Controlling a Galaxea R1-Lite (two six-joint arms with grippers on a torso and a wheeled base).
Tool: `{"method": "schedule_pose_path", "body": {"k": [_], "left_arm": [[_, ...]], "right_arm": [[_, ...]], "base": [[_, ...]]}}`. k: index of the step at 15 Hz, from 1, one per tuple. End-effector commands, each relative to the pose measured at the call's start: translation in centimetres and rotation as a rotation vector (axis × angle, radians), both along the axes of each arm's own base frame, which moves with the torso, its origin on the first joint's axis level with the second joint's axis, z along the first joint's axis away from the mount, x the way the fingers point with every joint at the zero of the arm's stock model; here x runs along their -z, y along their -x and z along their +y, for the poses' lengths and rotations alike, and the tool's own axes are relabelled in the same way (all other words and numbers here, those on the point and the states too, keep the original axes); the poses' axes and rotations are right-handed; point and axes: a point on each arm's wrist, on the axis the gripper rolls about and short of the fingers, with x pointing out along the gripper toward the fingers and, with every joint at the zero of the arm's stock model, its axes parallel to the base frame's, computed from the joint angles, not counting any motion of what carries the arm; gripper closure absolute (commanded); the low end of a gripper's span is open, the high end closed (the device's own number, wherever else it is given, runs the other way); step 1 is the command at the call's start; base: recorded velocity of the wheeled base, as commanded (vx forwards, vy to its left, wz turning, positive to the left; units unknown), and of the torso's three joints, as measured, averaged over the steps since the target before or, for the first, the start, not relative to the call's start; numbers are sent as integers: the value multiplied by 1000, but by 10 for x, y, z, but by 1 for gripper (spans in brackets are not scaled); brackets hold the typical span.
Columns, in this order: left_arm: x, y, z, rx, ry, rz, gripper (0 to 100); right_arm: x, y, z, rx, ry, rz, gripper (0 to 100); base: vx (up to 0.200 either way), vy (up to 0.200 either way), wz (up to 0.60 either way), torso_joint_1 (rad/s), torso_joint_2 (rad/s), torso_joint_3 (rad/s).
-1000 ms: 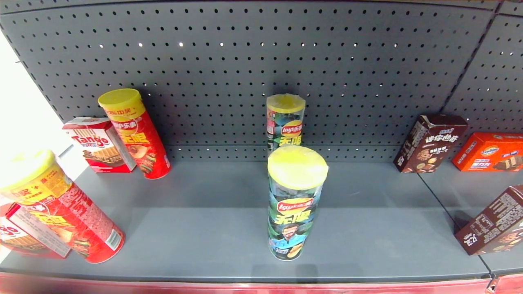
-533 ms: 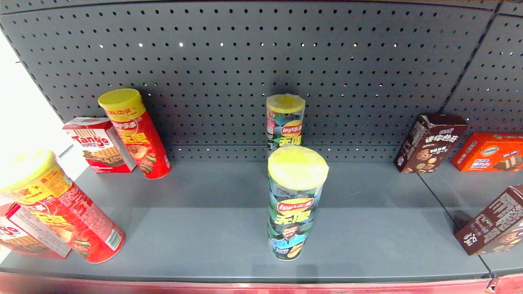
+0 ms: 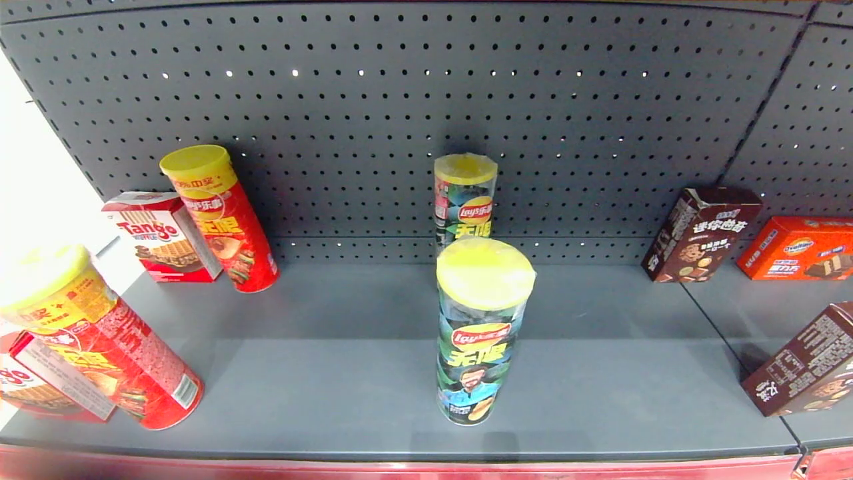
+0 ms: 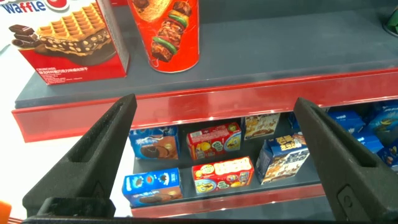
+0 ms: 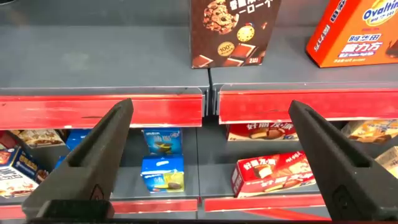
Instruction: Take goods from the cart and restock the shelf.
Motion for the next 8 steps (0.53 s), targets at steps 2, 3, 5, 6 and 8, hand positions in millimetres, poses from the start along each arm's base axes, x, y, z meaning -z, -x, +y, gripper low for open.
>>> {"method": "schedule_pose_path", "body": {"k": [2, 3, 5, 6, 8], "left_arm": [[0, 0, 0, -2, 2, 2, 0], [0, 0, 0, 0, 2, 0, 0], [0, 0, 0, -11, 11, 1, 0], [0, 0, 0, -17, 11, 1, 0], [0, 0, 0, -17, 7, 1, 0]], "right_arm": [[0, 0, 0, 0, 0, 3, 0], [0, 0, 0, 0, 0, 3, 0], [0, 0, 0, 0, 0, 3, 0], [0, 0, 0, 0, -1, 3, 0], [0, 0, 0, 2, 0, 3, 0]], "base": [[0, 0, 0, 0, 0, 0], [0, 0, 0, 0, 0, 0], [0, 0, 0, 0, 0, 0], [0, 0, 0, 0, 0, 0], [0, 0, 0, 0, 0, 0]]}}
